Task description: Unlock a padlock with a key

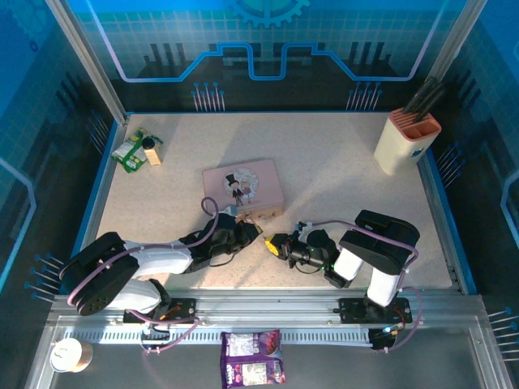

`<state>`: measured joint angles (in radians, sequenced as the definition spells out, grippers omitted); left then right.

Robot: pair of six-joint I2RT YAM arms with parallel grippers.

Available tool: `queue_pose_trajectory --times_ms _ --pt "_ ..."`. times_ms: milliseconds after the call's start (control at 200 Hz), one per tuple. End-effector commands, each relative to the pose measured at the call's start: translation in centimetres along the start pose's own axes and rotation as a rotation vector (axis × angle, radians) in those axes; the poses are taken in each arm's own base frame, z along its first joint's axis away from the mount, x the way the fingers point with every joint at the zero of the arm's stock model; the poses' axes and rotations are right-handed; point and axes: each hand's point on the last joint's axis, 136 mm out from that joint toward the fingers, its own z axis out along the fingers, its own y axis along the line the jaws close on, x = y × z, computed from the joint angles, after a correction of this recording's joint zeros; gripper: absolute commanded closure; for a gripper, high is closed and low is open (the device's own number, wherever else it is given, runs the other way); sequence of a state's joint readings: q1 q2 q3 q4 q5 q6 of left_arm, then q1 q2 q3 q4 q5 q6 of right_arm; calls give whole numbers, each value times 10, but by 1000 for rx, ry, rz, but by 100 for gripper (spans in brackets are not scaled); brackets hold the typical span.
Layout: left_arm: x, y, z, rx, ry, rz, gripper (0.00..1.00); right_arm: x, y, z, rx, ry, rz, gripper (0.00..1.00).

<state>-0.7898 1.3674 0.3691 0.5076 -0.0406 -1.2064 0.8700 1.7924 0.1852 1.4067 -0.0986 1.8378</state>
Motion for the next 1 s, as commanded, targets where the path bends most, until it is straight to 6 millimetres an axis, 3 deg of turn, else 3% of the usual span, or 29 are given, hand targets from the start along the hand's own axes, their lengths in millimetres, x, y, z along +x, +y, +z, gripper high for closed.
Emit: queue_pose_trajectory --times_ms 0,991 --pt "-6 -39 -8 145 -35 23 100 5 11 1 -37 11 -2 100" --pt "4 -47 -8 175 -20 20 100 4 21 3 -65 -1 14 100"
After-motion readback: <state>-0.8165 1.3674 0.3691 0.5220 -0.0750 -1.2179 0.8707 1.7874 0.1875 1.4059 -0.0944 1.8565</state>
